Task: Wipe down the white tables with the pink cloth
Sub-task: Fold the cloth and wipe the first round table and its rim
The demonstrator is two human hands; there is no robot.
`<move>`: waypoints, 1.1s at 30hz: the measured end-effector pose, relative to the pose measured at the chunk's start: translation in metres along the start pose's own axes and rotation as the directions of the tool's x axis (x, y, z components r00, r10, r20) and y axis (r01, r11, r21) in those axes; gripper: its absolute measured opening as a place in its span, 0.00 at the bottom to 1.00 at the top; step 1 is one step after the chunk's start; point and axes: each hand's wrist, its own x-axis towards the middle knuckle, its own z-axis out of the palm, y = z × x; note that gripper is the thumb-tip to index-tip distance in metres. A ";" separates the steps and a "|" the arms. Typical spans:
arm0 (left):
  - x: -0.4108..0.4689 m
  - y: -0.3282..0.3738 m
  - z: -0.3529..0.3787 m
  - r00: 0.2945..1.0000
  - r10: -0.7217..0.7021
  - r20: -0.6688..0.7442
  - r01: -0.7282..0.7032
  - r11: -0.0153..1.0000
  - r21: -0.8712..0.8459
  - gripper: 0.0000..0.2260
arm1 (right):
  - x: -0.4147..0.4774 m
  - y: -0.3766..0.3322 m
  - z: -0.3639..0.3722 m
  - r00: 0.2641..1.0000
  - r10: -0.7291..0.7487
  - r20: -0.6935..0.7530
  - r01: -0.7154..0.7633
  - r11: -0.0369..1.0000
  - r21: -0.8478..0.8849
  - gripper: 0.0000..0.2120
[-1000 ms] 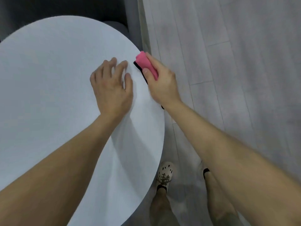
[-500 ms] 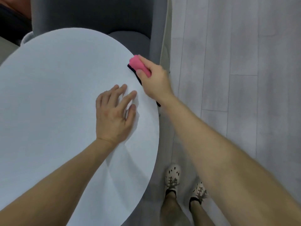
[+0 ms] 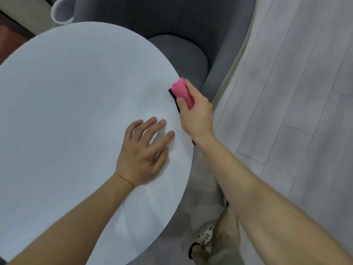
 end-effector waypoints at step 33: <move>0.206 -0.157 -0.061 0.183 -0.910 0.371 0.919 0.293 0.264 0.65 | 0.149 -0.047 0.031 0.867 -0.102 0.488 0.132 0.991 -0.028 0.28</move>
